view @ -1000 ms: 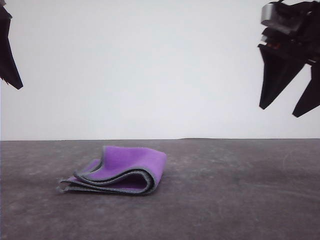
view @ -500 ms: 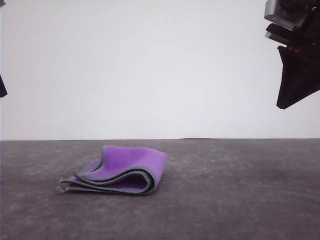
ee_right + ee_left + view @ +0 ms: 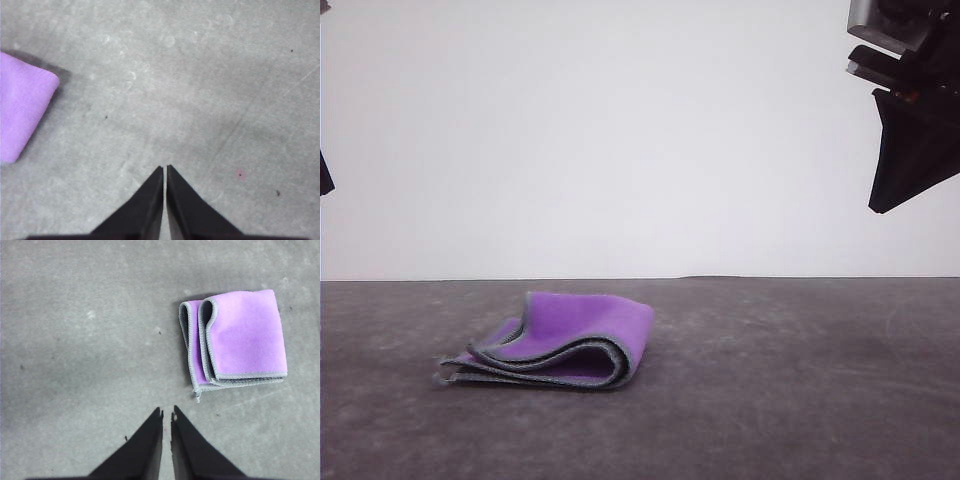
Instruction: Fold clothes
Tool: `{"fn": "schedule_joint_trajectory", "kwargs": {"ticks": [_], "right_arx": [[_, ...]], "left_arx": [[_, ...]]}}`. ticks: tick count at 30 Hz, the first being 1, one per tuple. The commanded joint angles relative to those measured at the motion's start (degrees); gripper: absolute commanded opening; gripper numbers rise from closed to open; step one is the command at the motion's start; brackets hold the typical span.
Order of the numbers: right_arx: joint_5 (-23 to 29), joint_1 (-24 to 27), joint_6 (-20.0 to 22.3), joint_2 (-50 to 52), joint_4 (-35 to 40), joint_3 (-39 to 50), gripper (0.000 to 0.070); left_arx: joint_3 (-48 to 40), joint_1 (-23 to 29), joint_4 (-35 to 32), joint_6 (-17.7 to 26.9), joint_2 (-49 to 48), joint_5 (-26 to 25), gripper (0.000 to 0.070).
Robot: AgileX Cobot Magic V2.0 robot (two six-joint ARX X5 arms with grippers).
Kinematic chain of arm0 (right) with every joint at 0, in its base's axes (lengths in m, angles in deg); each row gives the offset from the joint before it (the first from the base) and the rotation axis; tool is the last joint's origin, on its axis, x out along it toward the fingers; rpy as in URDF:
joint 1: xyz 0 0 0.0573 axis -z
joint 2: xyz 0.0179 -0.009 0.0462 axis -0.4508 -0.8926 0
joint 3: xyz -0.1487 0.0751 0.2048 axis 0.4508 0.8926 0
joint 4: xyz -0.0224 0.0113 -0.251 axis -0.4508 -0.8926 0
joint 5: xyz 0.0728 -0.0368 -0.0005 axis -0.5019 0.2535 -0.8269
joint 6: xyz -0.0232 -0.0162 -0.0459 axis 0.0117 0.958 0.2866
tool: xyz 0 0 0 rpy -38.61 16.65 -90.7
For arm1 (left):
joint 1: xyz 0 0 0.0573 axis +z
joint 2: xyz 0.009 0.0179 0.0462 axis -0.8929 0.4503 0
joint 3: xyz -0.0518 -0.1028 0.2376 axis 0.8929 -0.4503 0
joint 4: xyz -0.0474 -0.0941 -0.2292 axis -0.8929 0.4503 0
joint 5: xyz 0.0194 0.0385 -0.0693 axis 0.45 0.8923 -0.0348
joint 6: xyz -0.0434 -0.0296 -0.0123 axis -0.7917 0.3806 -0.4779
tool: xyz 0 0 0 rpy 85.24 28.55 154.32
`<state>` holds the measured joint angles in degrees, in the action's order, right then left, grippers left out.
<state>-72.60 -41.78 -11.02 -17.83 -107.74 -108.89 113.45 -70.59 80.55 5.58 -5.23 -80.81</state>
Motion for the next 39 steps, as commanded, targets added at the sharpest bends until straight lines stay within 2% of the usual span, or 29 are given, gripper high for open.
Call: {"fn": "schedule_joint_trajectory", "kwargs": {"ticks": [1,7,10,16,20,24,29,35,39], "right_arx": [[0.2,-0.2,0.8,-0.4,0.4,-0.3,0.0003],[0.2,-0.2,0.8,-0.4,0.4,-0.3,0.0003],[0.2,-0.2,0.8,-0.4,0.4,-0.3,0.0003],[0.2,-0.2,0.8,-0.4,0.3,-0.3,0.0003],[0.2,-0.2,0.8,-0.4,0.4,-0.3,0.0003],[0.2,-0.2,0.8,-0.4,0.3,-0.3,0.0003],[0.2,-0.2,0.8,-0.4,0.4,-0.3,0.0003],[0.2,-0.2,0.8,-0.4,0.4,-0.3,0.0003],[0.2,-0.2,0.8,-0.4,0.4,-0.3,0.0003]], "left_arx": [[0.7,-0.1,-0.4,0.7,0.3,0.1,0.0017],[-0.5,0.2,-3.0,3.3,-4.4,0.8,0.0017],[-6.2,1.5,-11.6,1.8,-10.7,3.6,0.0017],[-25.2,5.8,-35.3,-1.3,-26.6,7.0,0.0017],[-36.0,7.0,-43.9,-3.1,-37.4,9.2,0.0017],[-42.1,7.2,-43.1,-4.1,-45.8,13.9,0.0017],[-43.2,7.5,-35.1,-4.2,-52.1,18.7,0.0017],[-43.2,7.9,-27.6,-3.8,-56.3,19.7,0.0017],[-44.1,8.1,-27.0,-3.8,-57.4,19.7,0.0017]]}}
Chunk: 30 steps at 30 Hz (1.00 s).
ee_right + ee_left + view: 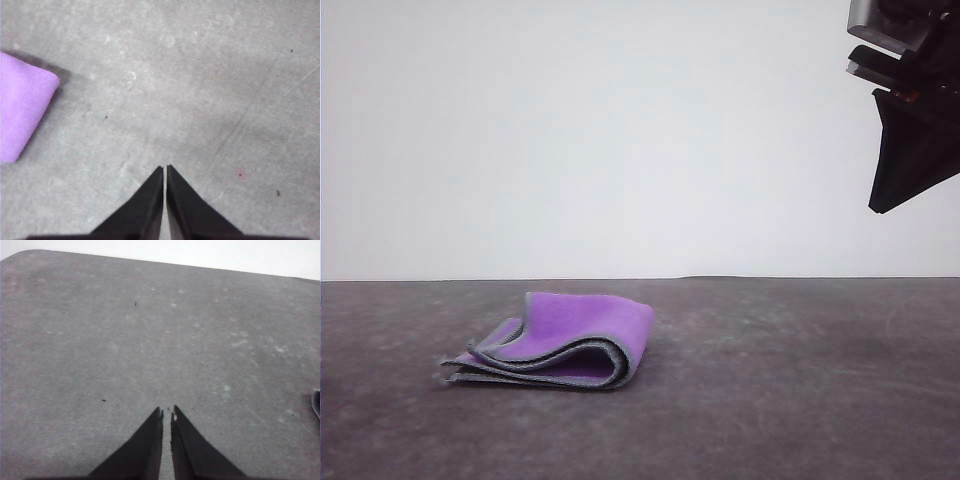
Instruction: Fold clothes
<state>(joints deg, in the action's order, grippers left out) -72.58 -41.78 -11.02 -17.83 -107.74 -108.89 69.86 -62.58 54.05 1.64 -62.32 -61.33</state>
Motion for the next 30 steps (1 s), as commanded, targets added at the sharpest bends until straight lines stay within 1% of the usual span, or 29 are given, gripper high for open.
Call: {"fn": "schedule_joint_trajectory", "kwargs": {"ticks": [1,4,11,30], "right_arx": [[0.2,-0.2,0.8,-0.4,0.4,-0.3,0.0003],[0.2,-0.2,0.8,-0.4,0.4,-0.3,0.0003],[0.2,-0.2,0.8,-0.4,0.4,-0.3,0.0003],[0.2,-0.2,0.8,-0.4,0.4,-0.3,0.0003]], "left_arx": [[-1.1,0.1,-0.7,0.2,-0.7,0.2,0.0017],[-2.8,0.1,-1.0,-0.3,-1.7,0.2,0.0017],[-3.0,-0.1,-1.8,-1.2,-1.7,0.2,0.0017],[-3.0,-0.7,-2.3,-1.4,-1.6,0.2,0.0017]]}}
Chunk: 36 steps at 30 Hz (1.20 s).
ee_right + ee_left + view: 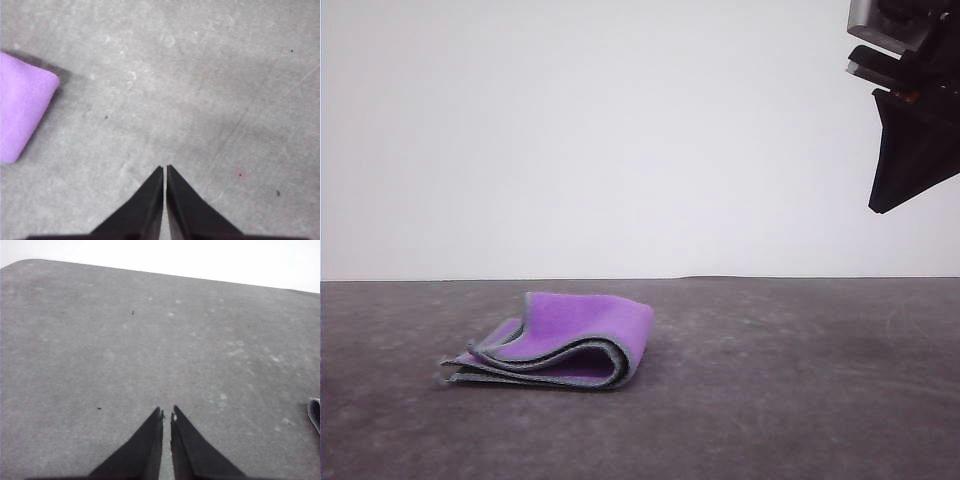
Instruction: Fold clothes
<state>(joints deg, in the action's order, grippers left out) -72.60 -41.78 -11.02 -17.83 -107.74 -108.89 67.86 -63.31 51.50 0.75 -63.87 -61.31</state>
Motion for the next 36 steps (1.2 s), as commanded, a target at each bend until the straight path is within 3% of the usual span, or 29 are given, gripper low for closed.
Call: {"fn": "schedule_joint_trajectory", "kwargs": {"ticks": [1,6,10,19,25,31,36], "right_arx": [[0.2,-0.2,0.8,-0.4,0.4,-0.3,0.0003],[0.2,-0.2,1.4,-0.4,0.6,-0.3,0.0003],[1.8,0.4,5.9,2.1,3.6,0.5,0.0003],[4.7,6.6,8.0,24.8,30.3,20.9,0.0003],[4.8,12.4,10.6,46.1,31.1,33.7,0.0003],[6.2,15.0,11.1,64.1,29.0,42.8,0.0003],[6.2,15.3,11.1,68.5,24.4,46.1,0.0003]], "left_arx": [[-1.0,0.0,0.2,-0.5,0.0,0.2,0.0016],[-1.0,0.0,0.2,-0.5,0.0,0.1,0.0017],[-1.0,0.0,0.2,-0.5,0.0,0.1,0.0017],[-1.0,0.0,0.2,-0.5,0.0,0.1,0.0017],[-1.0,0.0,0.2,-0.5,0.0,0.1,0.0016],[-1.0,0.0,0.2,-0.5,0.0,0.1,0.0017],[-1.0,0.0,0.2,-0.5,0.0,0.1,0.0017]]}}
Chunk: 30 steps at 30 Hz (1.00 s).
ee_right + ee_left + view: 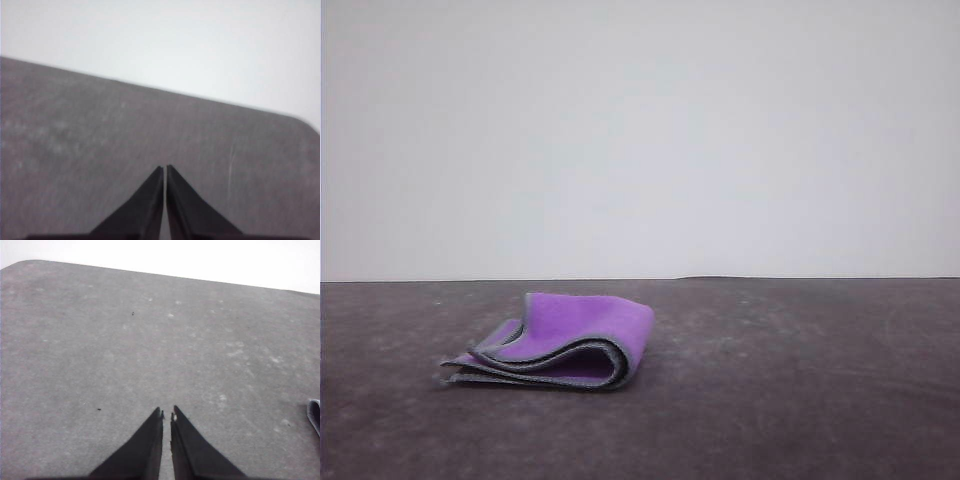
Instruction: Fold clothes
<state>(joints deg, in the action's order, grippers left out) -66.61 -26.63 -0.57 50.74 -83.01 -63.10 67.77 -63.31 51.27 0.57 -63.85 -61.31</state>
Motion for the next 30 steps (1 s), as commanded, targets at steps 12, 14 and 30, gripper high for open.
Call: {"fn": "schedule_joint_trajectory", "kwargs": {"ticks": [12,14,30], "right_arx": [[4.6,-0.2,-6.0,-0.1,-2.6,3.8,0.0003],[6.8,-0.2,-7.4,-0.1,-2.8,3.8,0.0003],[7.1,-0.2,-8.4,-0.1,-0.9,3.8,0.0003]], "left_arx": [[-0.9,0.0,0.5,-0.3,0.0,0.1,0.0017],[-0.9,0.0,0.5,-0.3,0.0,0.1,0.0017],[-0.9,0.0,0.5,-0.3,0.0,0.1,0.0016]]}}
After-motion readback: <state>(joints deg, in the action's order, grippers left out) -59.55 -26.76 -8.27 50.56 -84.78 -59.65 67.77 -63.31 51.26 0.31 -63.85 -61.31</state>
